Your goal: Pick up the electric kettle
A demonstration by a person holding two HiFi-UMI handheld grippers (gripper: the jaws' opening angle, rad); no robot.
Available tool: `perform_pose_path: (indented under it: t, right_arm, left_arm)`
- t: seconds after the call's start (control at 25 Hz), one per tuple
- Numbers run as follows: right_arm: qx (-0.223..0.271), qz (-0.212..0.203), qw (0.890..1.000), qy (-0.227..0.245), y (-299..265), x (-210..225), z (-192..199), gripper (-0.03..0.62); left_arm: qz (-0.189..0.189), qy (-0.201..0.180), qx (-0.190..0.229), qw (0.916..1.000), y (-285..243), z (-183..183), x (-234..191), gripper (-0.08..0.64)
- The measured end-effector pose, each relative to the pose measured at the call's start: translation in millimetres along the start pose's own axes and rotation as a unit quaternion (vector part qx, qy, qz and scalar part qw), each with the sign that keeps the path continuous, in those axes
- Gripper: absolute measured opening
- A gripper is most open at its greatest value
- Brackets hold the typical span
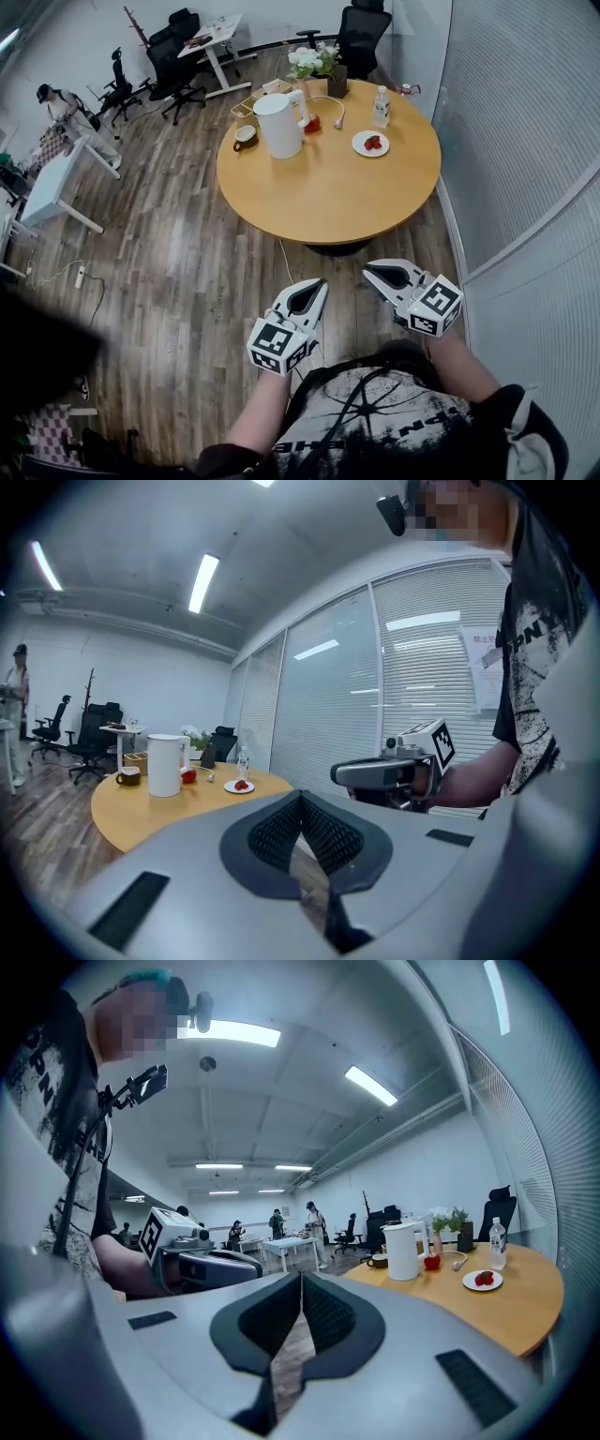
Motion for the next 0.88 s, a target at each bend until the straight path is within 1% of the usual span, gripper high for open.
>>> perform_pose_path:
  t: [0.28,0.48,0.64,0.88]
  right_arm:
    - [-0.011,-0.008,1.0,-0.005,-19.2,5.4,0.8,0.023]
    - [-0.021,-0.019,1.0,0.003,-34.7,16.7,1.9,0.023]
    - [-0.025,-0.031,0.999,-0.004,-50.0,37.1,3.5,0.023]
    - [-0.016,-0.064,0.998,0.003,-87.0,87.5,-13.3,0.023]
  left_arm:
    - [-0.011,0.016,0.005,0.9998,3.8,7.0,-19.1,0.0]
    - [-0.014,0.033,-0.001,0.9994,-6.3,13.3,-30.2,0.0]
    - [-0.025,0.037,-0.005,0.999,-19.7,14.7,-45.3,0.0]
    - [-0.051,0.03,-0.011,0.9982,-53.7,6.5,-83.2,0.0]
Point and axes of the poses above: the fingertips, and each gripper's own axes: y backward along the fingers, x to its right, z out of its underside, the point moved 6 cm from there along y, backward along the fingers, and after that the axes turned 5 degrees about -y, right-handed, at the moved point
